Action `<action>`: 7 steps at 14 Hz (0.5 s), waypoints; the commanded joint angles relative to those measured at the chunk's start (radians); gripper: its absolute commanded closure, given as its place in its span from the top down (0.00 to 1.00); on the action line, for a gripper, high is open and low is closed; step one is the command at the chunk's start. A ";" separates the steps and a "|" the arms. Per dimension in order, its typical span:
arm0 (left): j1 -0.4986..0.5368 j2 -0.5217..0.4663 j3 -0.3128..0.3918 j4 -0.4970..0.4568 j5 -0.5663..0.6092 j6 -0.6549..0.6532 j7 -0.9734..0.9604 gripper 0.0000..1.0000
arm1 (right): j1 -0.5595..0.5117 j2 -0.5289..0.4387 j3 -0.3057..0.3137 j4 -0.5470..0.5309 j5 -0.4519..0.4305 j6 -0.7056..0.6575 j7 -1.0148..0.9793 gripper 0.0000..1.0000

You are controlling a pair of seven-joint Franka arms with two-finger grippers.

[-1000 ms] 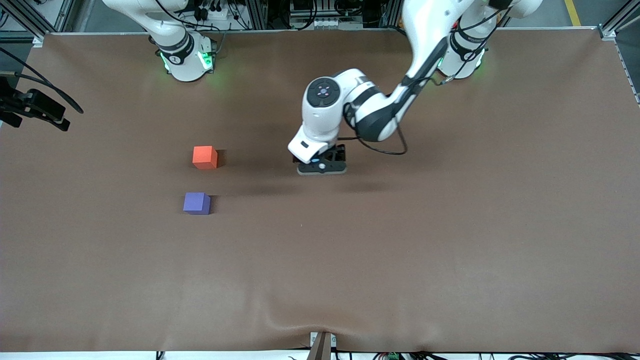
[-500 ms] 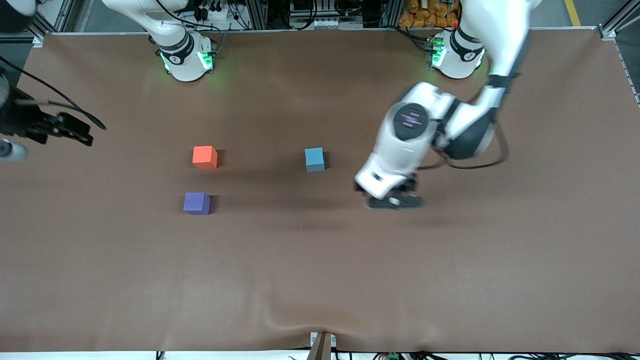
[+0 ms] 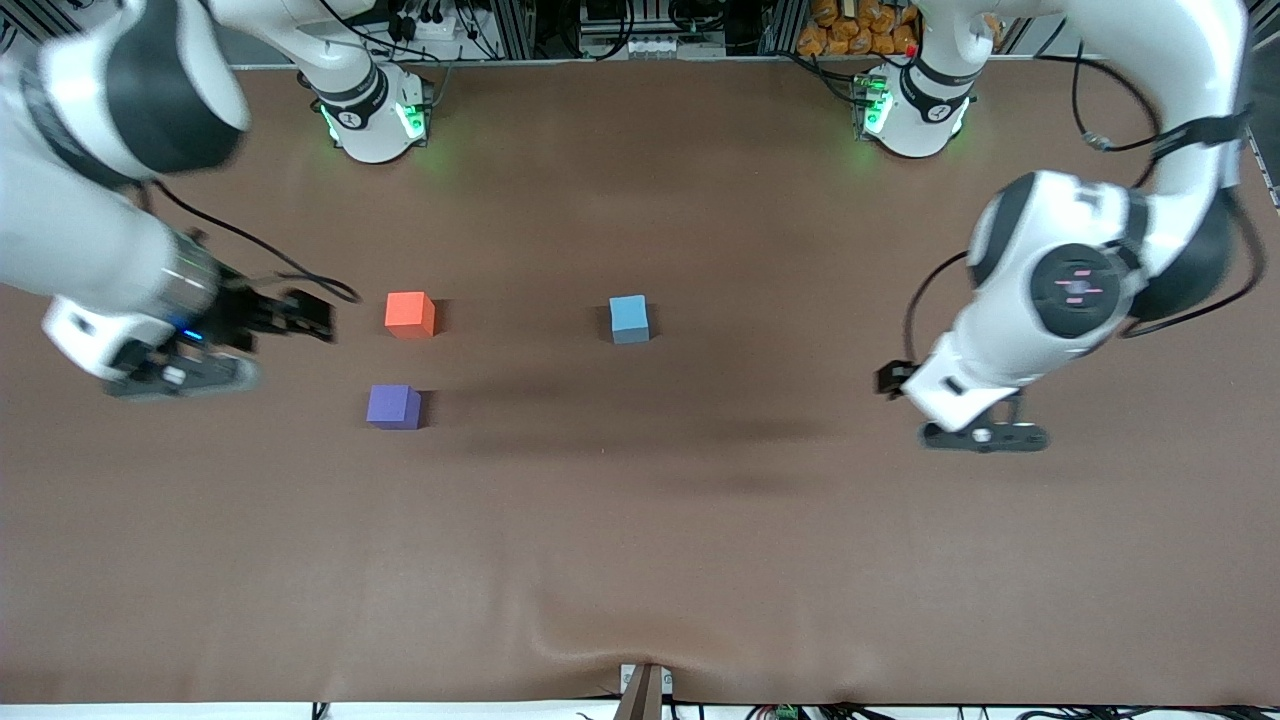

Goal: Place blue block between orange and purple blocks
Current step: 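Reach the right gripper to the blue cube while the left gripper withdraws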

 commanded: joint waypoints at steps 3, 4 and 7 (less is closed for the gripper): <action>0.068 -0.156 -0.017 -0.043 -0.022 -0.146 0.049 1.00 | 0.114 0.091 -0.010 -0.014 0.027 0.100 0.086 1.00; 0.076 -0.199 -0.019 -0.078 -0.031 -0.151 0.051 1.00 | 0.163 0.099 -0.010 -0.039 0.026 0.142 0.191 1.00; 0.111 -0.341 -0.017 -0.221 -0.091 -0.151 0.051 1.00 | 0.292 0.132 -0.010 -0.149 0.020 0.312 0.425 1.00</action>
